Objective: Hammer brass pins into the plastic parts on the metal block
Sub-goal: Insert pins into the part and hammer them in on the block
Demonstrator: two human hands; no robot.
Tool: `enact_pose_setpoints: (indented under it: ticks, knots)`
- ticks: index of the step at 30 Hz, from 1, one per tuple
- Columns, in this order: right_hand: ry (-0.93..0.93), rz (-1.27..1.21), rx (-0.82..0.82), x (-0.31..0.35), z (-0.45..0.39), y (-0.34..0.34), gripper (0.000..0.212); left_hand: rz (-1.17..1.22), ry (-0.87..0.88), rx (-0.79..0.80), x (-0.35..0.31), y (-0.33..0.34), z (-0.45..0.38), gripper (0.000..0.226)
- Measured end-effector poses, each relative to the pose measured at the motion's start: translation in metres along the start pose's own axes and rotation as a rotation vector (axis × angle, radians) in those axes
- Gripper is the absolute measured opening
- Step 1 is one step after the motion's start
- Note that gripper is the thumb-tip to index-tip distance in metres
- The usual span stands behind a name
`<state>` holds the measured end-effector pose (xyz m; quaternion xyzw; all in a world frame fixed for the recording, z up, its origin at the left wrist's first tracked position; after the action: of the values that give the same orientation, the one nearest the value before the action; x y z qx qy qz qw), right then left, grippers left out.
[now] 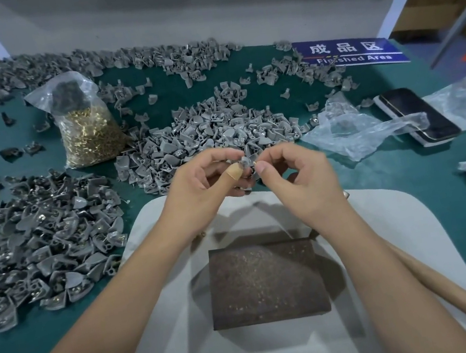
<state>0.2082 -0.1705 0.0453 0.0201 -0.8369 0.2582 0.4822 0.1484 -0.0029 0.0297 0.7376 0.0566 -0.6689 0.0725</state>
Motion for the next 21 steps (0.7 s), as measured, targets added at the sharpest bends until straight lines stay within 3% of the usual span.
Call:
enact_pose_setpoints:
  ticks: [3,8,15,21]
  knots:
    - [-0.001,0.038,-0.007,-0.002,-0.001,0.000,0.020,-0.077,0.050,-0.030,0.000,-0.001,0.000,0.017]
    - [-0.020,0.062,-0.027,-0.004,0.001,0.000,0.031,-0.410,0.172,-0.122,0.001,-0.001,0.003,0.017]
    - [-0.077,0.041,-0.030,-0.003,0.001,-0.002,0.006,-0.544,0.294,-0.055,-0.006,0.006,0.006,0.039]
    - [-0.073,-0.003,-0.053,-0.002,0.001,-0.005,0.005,-0.505,0.287,-0.058,-0.007,0.008,0.008,0.034]
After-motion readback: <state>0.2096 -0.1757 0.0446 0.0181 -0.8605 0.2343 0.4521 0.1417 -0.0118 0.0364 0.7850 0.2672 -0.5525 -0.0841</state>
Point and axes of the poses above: each hand's wrist, its own z-axis away from the middle knuckle, its own y-axis out of the palm, x = y × z, the point moved 3 cm from there along -z, towards the middle knuckle, and after that the axes turned 4 degrees about -y, right-handed, at the moved point
